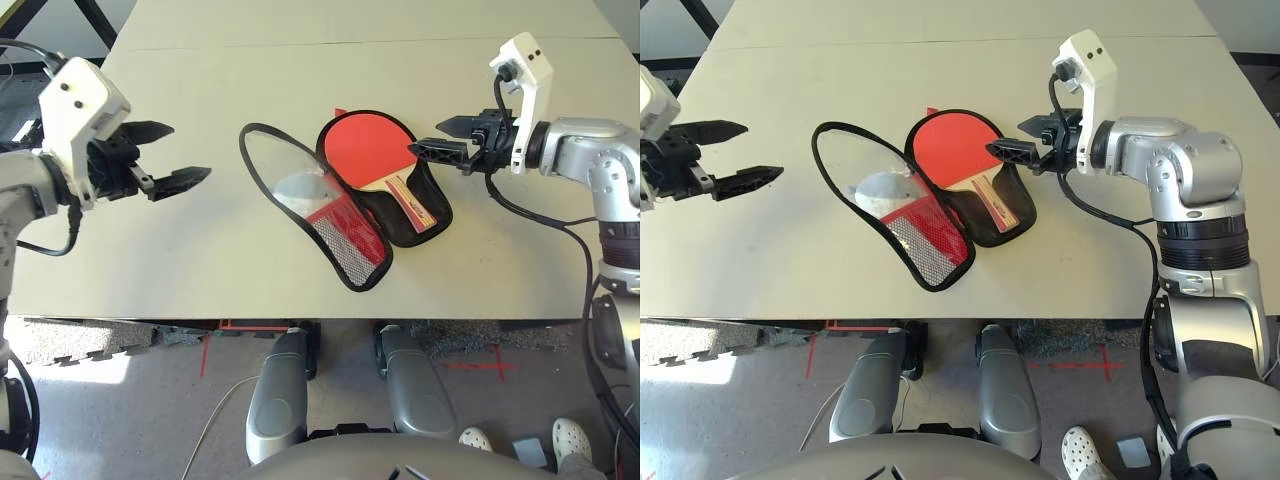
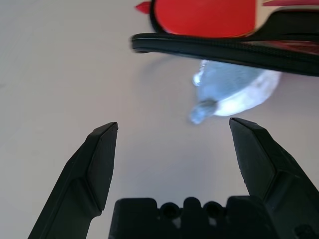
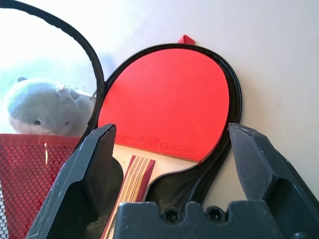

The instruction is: Store the ping-pong paddle in its case and zip it.

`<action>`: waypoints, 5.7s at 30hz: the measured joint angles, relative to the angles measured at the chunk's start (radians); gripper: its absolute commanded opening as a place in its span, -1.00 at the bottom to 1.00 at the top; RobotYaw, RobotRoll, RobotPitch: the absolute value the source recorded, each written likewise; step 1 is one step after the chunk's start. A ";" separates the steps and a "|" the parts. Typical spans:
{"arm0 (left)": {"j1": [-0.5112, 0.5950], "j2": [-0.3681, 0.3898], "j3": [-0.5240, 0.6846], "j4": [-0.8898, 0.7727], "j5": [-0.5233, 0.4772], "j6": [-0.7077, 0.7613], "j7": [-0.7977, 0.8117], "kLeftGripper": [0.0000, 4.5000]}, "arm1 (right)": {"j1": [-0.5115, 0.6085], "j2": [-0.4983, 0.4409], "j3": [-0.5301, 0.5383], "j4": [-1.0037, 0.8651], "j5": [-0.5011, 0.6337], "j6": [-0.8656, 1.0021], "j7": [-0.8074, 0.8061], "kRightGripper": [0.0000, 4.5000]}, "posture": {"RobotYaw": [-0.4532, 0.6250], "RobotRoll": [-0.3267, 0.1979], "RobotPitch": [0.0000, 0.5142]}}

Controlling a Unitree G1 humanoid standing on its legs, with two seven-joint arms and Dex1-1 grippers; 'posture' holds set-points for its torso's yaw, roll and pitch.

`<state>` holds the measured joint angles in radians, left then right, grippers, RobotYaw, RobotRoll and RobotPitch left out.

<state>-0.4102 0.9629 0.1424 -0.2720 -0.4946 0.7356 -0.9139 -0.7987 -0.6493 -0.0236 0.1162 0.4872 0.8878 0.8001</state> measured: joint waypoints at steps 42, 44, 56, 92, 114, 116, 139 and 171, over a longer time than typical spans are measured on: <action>-0.283 -0.410 -0.347 -0.036 0.062 0.079 0.122 1.00 | 0.127 -0.033 -0.084 0.127 0.133 0.321 0.198 0.99 | -0.08 0.25 -0.04; -0.284 -0.410 -0.347 -0.036 0.062 0.079 0.122 1.00 | 0.137 -0.016 -0.083 0.111 0.137 0.333 0.186 0.99 | -0.08 0.25 -0.04; -0.283 -0.411 -0.347 -0.036 0.062 0.079 0.116 1.00 | 0.138 0.008 -0.092 0.122 0.147 0.355 0.135 0.99 | -0.07 0.25 -0.01; -0.284 -0.412 -0.348 -0.037 0.062 0.079 0.107 1.00 | 0.094 0.006 -0.031 0.216 0.088 0.246 0.198 0.99 | -0.06 0.25 0.00; -0.272 -0.412 -0.348 -0.042 0.063 0.079 0.116 1.00 | 0.082 -0.006 -0.018 0.236 0.082 0.313 0.189 -0.99 | -0.04 0.25 -0.03; -0.268 -0.412 -0.348 -0.043 0.063 0.079 0.116 1.00 | 0.093 -0.026 -0.020 0.219 0.086 0.330 0.189 -0.99 | -0.05 0.25 -0.02; -0.267 -0.439 -0.362 -0.021 0.084 0.028 0.112 1.00 | 0.347 -0.001 -0.272 -0.223 0.269 0.688 -0.015 -0.99 | -0.16 0.25 0.02; -0.255 -0.391 -0.336 -0.026 0.103 0.041 0.116 1.00 | -0.229 0.008 0.178 0.846 -0.357 -0.829 0.587 0.98 | 0.04 0.25 0.01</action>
<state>-0.6655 0.5723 -0.1934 -0.2977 -0.3915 0.7765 -0.7974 -1.0277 -0.6410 0.1541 0.9625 0.1301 0.0586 1.3870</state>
